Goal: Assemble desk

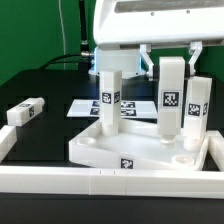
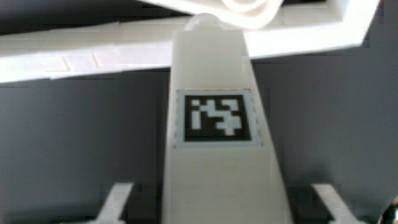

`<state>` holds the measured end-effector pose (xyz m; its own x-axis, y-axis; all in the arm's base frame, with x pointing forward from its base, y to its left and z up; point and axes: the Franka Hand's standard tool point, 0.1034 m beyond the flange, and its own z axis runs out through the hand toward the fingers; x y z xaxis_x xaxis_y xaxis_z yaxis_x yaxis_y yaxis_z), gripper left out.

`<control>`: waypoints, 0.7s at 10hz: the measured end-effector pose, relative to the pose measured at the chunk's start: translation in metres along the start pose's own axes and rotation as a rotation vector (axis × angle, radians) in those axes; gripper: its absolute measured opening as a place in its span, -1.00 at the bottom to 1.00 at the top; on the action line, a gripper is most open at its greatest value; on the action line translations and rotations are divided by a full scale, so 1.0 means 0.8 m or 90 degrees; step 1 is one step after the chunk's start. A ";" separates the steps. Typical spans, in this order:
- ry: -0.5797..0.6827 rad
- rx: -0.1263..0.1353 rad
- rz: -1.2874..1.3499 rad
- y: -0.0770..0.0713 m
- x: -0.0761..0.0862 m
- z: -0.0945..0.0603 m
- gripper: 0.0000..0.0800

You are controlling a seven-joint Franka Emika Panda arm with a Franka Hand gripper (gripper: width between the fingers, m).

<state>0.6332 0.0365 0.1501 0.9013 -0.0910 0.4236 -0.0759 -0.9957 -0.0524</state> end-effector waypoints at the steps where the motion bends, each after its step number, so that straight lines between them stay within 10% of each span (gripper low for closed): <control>1: -0.005 0.000 0.000 0.000 0.001 0.002 -0.27; 7: -0.007 0.002 -0.078 -0.029 -0.009 0.010 -0.27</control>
Offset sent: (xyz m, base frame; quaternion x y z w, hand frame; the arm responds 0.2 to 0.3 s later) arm 0.0000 0.0000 0.0000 0.0000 0.0000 0.0000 1.0000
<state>0.6318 0.0608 0.1410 0.9085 0.0323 0.4167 0.0371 -0.9993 -0.0035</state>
